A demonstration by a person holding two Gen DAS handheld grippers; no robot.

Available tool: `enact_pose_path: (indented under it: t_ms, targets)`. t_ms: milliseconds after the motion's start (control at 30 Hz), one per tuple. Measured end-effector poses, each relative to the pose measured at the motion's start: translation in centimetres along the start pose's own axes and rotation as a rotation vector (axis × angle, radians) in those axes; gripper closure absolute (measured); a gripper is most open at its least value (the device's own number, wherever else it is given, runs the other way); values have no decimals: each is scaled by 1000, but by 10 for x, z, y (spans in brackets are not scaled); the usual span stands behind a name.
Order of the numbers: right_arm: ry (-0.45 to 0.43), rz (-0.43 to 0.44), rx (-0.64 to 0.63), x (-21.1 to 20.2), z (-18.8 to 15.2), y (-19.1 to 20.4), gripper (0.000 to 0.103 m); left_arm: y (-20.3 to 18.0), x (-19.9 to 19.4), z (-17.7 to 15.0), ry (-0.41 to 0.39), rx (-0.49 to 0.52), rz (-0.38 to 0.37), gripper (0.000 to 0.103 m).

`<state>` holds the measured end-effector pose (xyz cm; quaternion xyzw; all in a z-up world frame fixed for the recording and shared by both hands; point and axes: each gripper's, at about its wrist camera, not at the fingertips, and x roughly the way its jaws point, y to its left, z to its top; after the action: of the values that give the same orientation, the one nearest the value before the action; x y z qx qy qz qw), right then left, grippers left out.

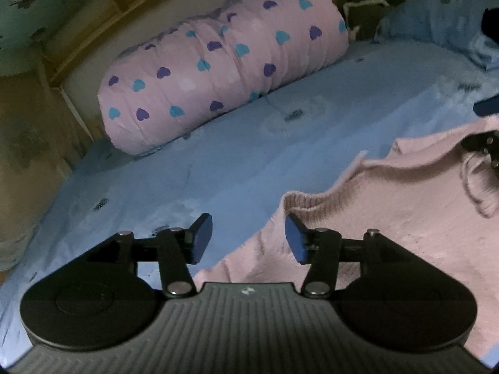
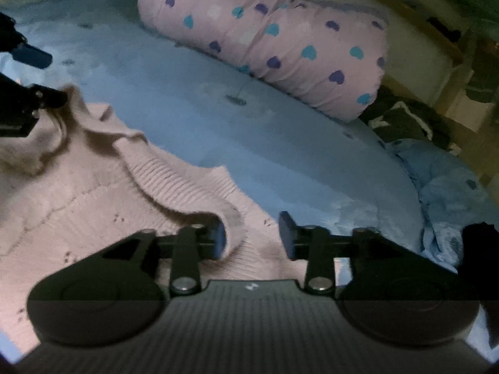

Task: Fold small clothes

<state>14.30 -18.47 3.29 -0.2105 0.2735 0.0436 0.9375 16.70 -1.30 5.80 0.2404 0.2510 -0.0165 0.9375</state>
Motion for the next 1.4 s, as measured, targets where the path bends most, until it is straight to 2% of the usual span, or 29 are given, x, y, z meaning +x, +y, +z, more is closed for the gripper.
enact_pose_path:
  t_ms: [200,400,533,633,733,800,1033,1100,1133,1167,1233,1367,1400]
  targets:
    - [-22,11,70,-32,-3,-16,63,21,-39,-2,10,-79,-8,44]
    - [-63,33,117,-68,-14,-27,63,30,-72,-17,16,-101,-20,44]
    - [-82,56,109,-80,-23,-28,63,34,-79,-34,50,-105,-63,44]
    - [-94,97,86,-83,-30,-27,63,30,-76,-48,68,-67,-111,44]
    - [-88,196,98,-76,-38,-29,63,17,-68,-57,71,8,-135,44]
    - [-65,230,106,-70,-41,-29,63,9,-63,-61,68,47,-149,44]
    - [-50,208,-62,-59,-47,-18,63,-5,-34,-63,79,105,-160,44]
    - [-58,196,-118,-59,-48,-13,62,-5,-28,-62,72,96,-164,47]
    - [-62,188,-138,-59,-48,-11,59,-4,-25,-62,65,82,-166,58]
    - [-63,181,-157,-57,-48,-9,57,-2,-21,-60,63,65,-168,75]
    - [-71,158,-181,-52,-46,-6,57,5,-15,-56,58,8,-167,86]
    - [-79,147,-166,-39,-41,-7,60,21,-8,-46,31,-57,-120,90]
    - [-74,162,-150,-36,-39,-9,67,25,-4,-43,26,-61,-104,90]
